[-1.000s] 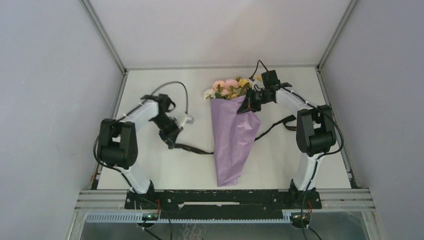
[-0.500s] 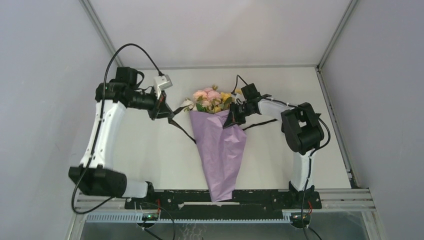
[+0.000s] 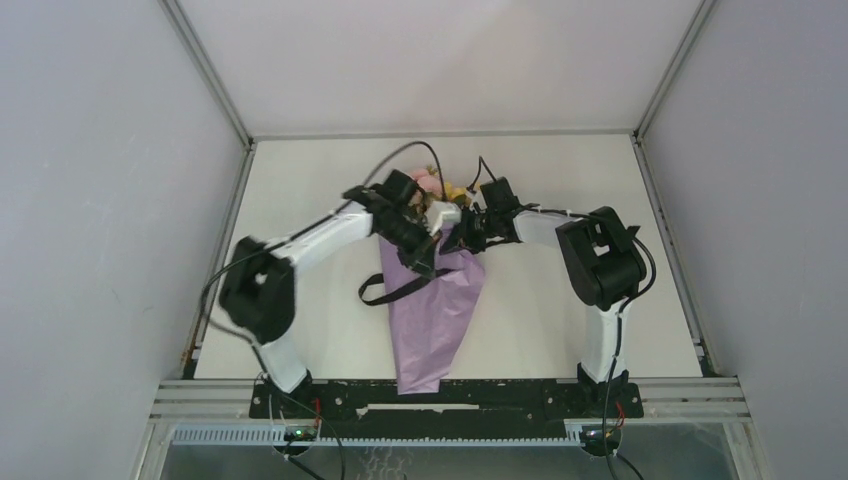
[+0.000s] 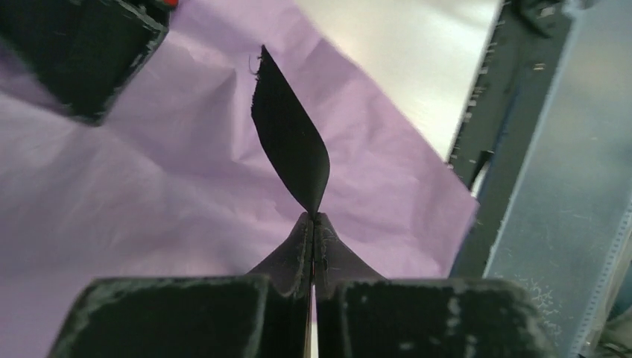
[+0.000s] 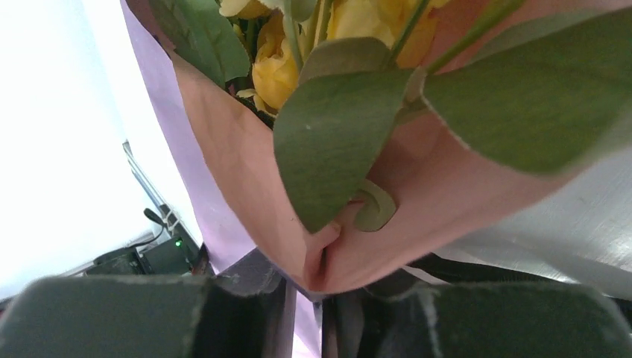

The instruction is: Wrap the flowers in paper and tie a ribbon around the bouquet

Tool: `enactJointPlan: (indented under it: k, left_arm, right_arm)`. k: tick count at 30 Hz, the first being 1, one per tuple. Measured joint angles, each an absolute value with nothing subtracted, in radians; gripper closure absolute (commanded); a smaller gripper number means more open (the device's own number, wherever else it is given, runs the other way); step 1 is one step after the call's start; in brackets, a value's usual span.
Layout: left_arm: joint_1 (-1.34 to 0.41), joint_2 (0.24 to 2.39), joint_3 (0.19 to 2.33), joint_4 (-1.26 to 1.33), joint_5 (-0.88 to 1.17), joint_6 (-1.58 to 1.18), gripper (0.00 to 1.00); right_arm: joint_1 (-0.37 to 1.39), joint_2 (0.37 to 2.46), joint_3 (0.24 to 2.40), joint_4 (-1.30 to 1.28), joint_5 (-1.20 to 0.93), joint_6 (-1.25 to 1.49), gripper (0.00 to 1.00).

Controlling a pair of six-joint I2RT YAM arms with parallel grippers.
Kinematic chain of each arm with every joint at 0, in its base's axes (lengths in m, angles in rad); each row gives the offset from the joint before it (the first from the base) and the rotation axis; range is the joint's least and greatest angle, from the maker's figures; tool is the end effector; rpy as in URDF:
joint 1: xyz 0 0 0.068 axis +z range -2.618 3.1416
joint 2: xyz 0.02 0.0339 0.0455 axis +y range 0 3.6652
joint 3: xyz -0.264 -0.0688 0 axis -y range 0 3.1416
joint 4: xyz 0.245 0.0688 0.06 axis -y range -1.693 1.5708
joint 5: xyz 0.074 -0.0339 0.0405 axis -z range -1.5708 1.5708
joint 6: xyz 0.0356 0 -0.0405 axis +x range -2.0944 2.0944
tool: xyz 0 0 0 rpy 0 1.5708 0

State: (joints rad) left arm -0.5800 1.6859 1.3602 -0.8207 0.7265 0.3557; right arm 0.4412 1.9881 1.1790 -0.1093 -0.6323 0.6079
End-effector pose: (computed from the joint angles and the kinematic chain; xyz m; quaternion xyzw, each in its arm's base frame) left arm 0.2740 -0.2078 0.2625 0.4789 0.7818 -0.3672 0.1568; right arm 0.3544 0.1906 0.1373 -0.0243 0.9055 0.4074 0.1161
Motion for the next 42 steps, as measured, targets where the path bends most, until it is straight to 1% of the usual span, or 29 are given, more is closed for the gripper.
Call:
enactJointPlan:
  k: [2, 5, 9, 15, 20, 23, 27, 33, 39, 40, 41, 42]
  left_arm:
    - [-0.62, 1.818, 1.364, -0.783, 0.68, 0.319, 1.0]
    - [-0.652, 1.958, 1.365, -0.759, 0.622, 0.266, 1.0]
    - [-0.662, 2.015, 1.392, -0.727, 0.611, 0.242, 1.0]
    - [-0.702, 2.02, 1.43, -0.607, 0.643, 0.248, 1.0]
    - [-0.675, 2.052, 1.407, -0.645, 0.591, 0.19, 1.0]
    - [-0.657, 2.059, 1.402, -0.665, 0.589, 0.171, 1.0]
    - [-0.657, 2.059, 1.402, -0.665, 0.586, 0.162, 1.0]
    - [-0.657, 2.059, 1.402, -0.665, 0.585, 0.157, 1.0]
    - [-0.657, 2.059, 1.402, -0.665, 0.583, 0.157, 1.0]
    - [-0.657, 2.059, 1.402, -0.665, 0.583, 0.157, 1.0]
    - [-0.657, 2.059, 1.402, -0.665, 0.583, 0.157, 1.0]
    - [-0.657, 2.059, 1.402, -0.665, 0.583, 0.157, 1.0]
  right_arm:
    - [0.441, 1.984, 1.179, -0.111, -0.617, 0.606, 0.6]
    - [0.441, 1.957, 1.178, -0.138, -0.586, 0.594, 0.51]
    - [0.412, 1.919, 1.164, -0.216, -0.483, 0.554, 0.43]
    - [0.334, 1.76, 1.158, -0.39, -0.316, 0.483, 0.39]
    - [0.126, 1.566, 1.158, -0.564, -0.108, 0.416, 0.37]
    - [0.012, 1.552, 1.154, -0.632, -0.006, 0.388, 0.35]
    - [-0.008, 1.625, 1.124, -0.712, 0.06, 0.352, 0.34]
    - [-0.022, 1.775, 1.108, -0.748, 0.078, 0.299, 0.35]
    - [-0.049, 1.788, 1.114, -0.735, 0.061, 0.25, 0.4]
    - [-0.046, 1.788, 1.114, -0.733, 0.061, 0.241, 0.44]
    - [-0.043, 1.788, 1.114, -0.73, 0.061, 0.231, 0.55]
    - [-0.04, 1.789, 1.114, -0.726, 0.057, 0.221, 0.63]
